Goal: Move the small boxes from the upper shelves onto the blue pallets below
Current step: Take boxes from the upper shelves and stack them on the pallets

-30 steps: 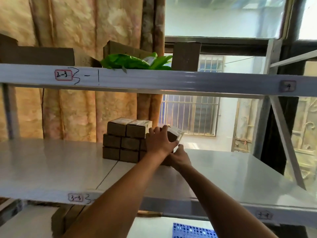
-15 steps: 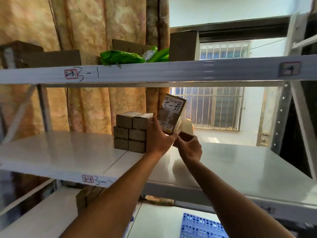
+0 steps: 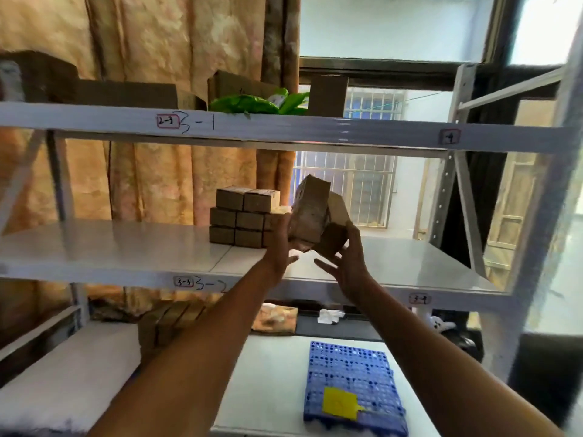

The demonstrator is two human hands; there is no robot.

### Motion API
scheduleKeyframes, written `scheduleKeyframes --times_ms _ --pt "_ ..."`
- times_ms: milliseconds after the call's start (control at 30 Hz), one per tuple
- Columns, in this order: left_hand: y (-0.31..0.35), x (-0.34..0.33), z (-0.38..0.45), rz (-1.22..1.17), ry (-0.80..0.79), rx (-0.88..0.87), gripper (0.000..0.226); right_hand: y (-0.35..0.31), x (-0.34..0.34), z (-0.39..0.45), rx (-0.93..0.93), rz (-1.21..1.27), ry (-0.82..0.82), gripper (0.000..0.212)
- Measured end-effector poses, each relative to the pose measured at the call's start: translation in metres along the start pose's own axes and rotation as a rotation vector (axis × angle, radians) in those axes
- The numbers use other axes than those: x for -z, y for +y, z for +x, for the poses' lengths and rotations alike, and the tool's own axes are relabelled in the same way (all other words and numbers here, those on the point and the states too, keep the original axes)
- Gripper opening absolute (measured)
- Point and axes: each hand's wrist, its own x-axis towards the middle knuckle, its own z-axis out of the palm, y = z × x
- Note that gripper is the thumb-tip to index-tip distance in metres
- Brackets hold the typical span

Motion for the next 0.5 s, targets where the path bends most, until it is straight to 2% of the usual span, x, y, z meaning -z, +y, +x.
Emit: scheduleKeyframes --times_ms 100,167,267,367,500 --pt "-0.015 0.018 -0.025 -0.07 -0.037 0.099 0.051 -0.002 0.001 -0.032 -0.059 -0.001 0.057 0.041" --pt "-0.026 0.036 -0.045 -0.099 -0.142 0.125 0.053 -0.002 0.006 -0.052 -0.101 0.037 0.042 0.03" --pt "-0.05 0.066 -0.066 -0.176 -0.235 0.176 0.051 0.006 0.019 -0.076 -0.225 0.109 -0.019 0.042" --pt "-0.075 0.096 -0.084 -0.202 -0.148 0.154 0.061 0.025 0.03 -0.093 -0.324 0.129 -0.112 0.055" --pt "-0.108 0.114 -0.106 -0.131 -0.02 0.164 0.078 0.063 0.031 -0.104 -0.378 -0.024 -0.115 0.046"
